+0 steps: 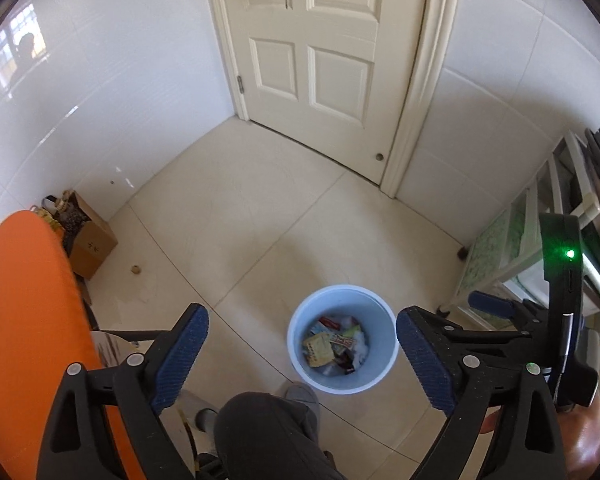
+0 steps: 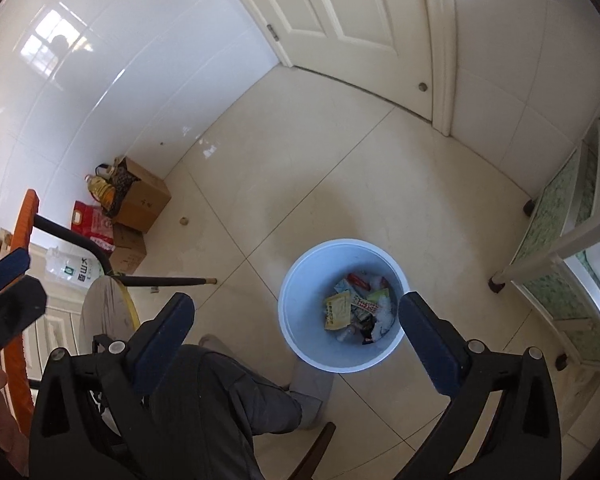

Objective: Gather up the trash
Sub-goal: 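Move both tools back over the orange table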

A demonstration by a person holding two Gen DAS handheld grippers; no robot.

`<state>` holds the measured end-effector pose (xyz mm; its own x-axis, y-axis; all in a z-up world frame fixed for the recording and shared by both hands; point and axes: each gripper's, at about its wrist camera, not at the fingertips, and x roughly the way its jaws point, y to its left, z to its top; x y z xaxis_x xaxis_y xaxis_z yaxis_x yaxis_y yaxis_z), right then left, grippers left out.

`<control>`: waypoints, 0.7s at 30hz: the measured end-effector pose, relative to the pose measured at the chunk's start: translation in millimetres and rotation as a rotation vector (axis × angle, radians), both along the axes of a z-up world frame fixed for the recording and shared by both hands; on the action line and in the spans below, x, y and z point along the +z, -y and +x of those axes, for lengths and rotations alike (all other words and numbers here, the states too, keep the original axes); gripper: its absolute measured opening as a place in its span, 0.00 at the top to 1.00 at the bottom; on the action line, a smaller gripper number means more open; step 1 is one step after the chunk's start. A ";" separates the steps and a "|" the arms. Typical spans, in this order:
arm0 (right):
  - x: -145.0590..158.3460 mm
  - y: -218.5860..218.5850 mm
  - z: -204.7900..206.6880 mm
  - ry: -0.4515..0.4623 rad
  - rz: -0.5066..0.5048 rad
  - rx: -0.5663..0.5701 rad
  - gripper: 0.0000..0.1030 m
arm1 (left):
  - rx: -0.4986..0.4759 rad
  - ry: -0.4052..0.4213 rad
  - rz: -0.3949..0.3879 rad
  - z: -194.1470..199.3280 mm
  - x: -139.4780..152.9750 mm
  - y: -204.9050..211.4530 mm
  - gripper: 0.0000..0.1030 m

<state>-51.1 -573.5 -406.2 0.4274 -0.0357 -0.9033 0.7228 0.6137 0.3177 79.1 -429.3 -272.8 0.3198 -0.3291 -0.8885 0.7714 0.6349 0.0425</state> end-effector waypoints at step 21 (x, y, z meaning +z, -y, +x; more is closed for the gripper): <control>136.2 -87.0 34.9 0.121 -0.273 0.094 0.00 | 0.169 0.108 -0.241 -34.6 85.2 -173.6 0.09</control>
<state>-16.2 -486.5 -270.1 0.5446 -0.2252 -0.8079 0.6254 0.7509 0.2123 44.5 -255.7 -187.6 0.4765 -0.4604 -0.7490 0.6529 0.7558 -0.0492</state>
